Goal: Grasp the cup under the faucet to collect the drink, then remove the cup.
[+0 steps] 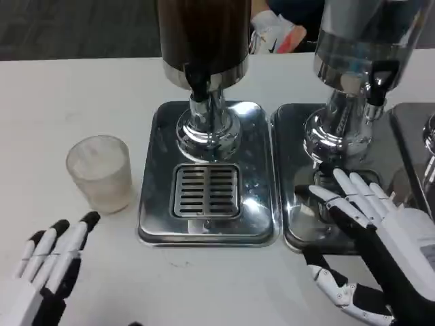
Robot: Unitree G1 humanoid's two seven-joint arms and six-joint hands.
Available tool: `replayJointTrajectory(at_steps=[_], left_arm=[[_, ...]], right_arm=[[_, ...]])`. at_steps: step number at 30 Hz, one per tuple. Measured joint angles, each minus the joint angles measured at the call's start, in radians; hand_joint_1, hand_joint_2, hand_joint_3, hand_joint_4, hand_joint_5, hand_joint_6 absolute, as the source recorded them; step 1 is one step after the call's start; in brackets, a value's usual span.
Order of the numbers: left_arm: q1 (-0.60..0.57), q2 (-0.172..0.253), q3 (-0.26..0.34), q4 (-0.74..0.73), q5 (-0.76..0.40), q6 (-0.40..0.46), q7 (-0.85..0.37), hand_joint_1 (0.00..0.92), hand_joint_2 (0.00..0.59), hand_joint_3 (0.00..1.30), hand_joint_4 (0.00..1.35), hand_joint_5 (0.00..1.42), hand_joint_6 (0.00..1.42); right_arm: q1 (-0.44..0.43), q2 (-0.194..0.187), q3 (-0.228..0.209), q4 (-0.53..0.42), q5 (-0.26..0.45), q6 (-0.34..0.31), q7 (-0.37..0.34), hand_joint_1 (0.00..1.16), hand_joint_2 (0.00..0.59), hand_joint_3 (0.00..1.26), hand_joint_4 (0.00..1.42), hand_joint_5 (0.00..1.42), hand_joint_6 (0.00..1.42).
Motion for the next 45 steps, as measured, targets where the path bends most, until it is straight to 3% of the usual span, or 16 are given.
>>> replayJointTrajectory(at_steps=[17, 28, 45], left_arm=[[-0.215, 0.007, 0.009, 0.179, -0.146, 0.053, 0.042, 0.000, 0.028, 0.00, 0.00, 0.00, 0.00], [-0.438, 0.072, -0.008, 0.406, -0.225, 0.059, 0.037, 0.000, 0.017, 0.00, 0.00, 0.02, 0.00], [-0.737, 0.147, -0.110, 0.801, -0.347, 0.008, -0.032, 0.032, 0.023, 0.00, 0.00, 0.09, 0.05]], right_arm=[[-0.063, 0.023, 0.041, 0.013, -0.001, 0.023, -0.001, 0.47, 0.498, 0.25, 0.04, 0.00, 0.04], [-0.086, 0.024, 0.075, 0.035, 0.000, 0.025, -0.001, 0.45, 0.507, 0.28, 0.07, 0.03, 0.06], [-0.081, 0.043, 0.109, 0.028, -0.005, 0.059, -0.004, 0.45, 0.507, 0.32, 0.09, 0.06, 0.06]])
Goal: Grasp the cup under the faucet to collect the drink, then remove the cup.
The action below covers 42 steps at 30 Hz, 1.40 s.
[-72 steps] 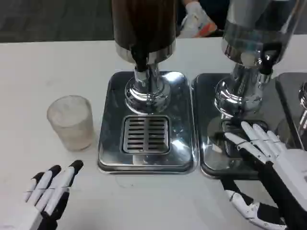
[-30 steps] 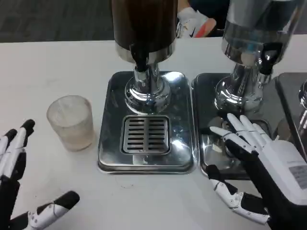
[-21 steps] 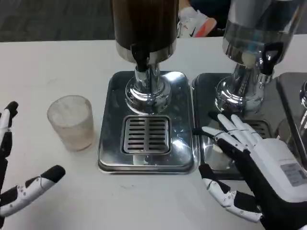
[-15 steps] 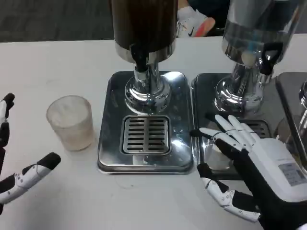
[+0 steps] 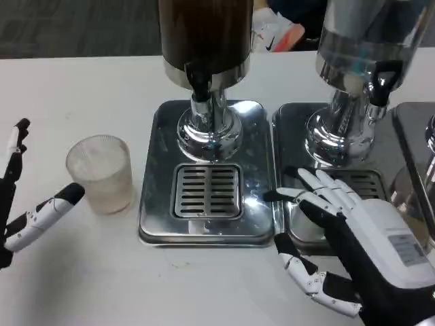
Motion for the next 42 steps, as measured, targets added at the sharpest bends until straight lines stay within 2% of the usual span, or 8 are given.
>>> replayJointTrajectory(at_steps=[8, 20, 29, 42], left_arm=[[-0.102, 0.016, -0.022, 0.149, -0.035, -0.023, -0.019, 0.046, 0.021, 0.00, 0.00, 0.11, 0.07], [-0.208, 0.052, -0.096, 0.302, -0.027, -0.029, -0.029, 0.123, 0.006, 0.00, 0.01, 0.17, 0.12], [-0.260, 0.073, -0.164, 0.380, 0.005, -0.020, -0.028, 0.169, 0.000, 0.00, 0.03, 0.20, 0.16], [-0.306, 0.080, -0.213, 0.461, 0.010, 0.000, -0.030, 0.203, 0.000, 0.02, 0.14, 0.31, 0.26]], right_arm=[[0.007, 0.023, 0.010, -0.011, -0.017, 0.013, -0.009, 0.45, 0.507, 0.36, 0.11, 0.07, 0.07], [0.006, 0.029, 0.036, -0.028, -0.022, 0.016, -0.013, 0.44, 0.507, 0.37, 0.12, 0.09, 0.08], [-0.001, 0.030, 0.059, -0.029, -0.020, 0.015, -0.014, 0.44, 0.501, 0.40, 0.13, 0.10, 0.08], [-0.008, 0.029, 0.079, -0.031, -0.006, 0.015, -0.013, 0.43, 0.499, 0.42, 0.14, 0.11, 0.08]])
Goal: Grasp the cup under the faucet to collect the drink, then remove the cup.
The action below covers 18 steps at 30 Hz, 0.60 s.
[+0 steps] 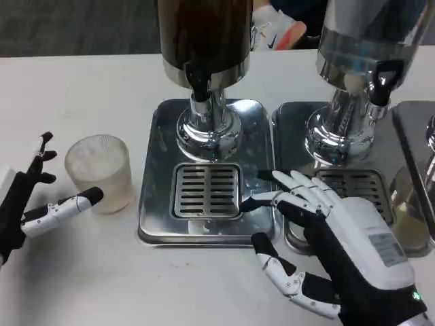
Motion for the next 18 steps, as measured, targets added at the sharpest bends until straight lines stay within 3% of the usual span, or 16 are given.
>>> replayJointTrajectory(at_steps=[18], left_arm=[[-0.098, -0.003, -0.041, 0.079, 0.000, 0.020, -0.038, 0.208, 0.007, 0.08, 0.18, 0.37, 0.31]], right_arm=[[-0.001, 0.005, 0.009, -0.003, 0.014, 0.001, 0.000, 0.43, 0.499, 0.43, 0.14, 0.12, 0.08]])
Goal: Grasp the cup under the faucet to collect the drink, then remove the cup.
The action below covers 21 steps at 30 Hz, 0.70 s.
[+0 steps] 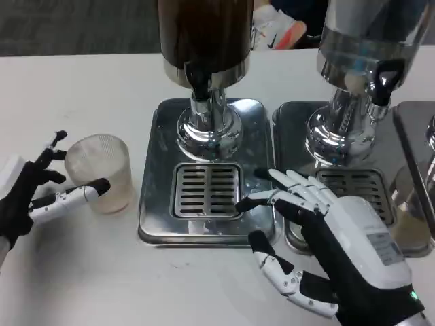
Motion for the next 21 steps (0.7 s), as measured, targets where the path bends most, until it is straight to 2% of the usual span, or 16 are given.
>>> replayJointTrajectory(at_steps=[9, 21], left_arm=[[-0.038, -0.023, -0.028, 0.024, 0.000, 0.019, -0.017, 0.208, 0.007, 0.09, 0.20, 0.37, 0.32], [-0.061, -0.029, -0.056, 0.038, 0.002, 0.025, -0.017, 0.212, 0.011, 0.08, 0.19, 0.37, 0.31]], right_arm=[[0.020, 0.016, 0.001, -0.016, -0.001, 0.004, 0.000, 0.43, 0.499, 0.43, 0.14, 0.12, 0.08], [0.032, 0.026, 0.002, -0.026, 0.001, 0.013, 0.000, 0.44, 0.500, 0.44, 0.16, 0.15, 0.08]])
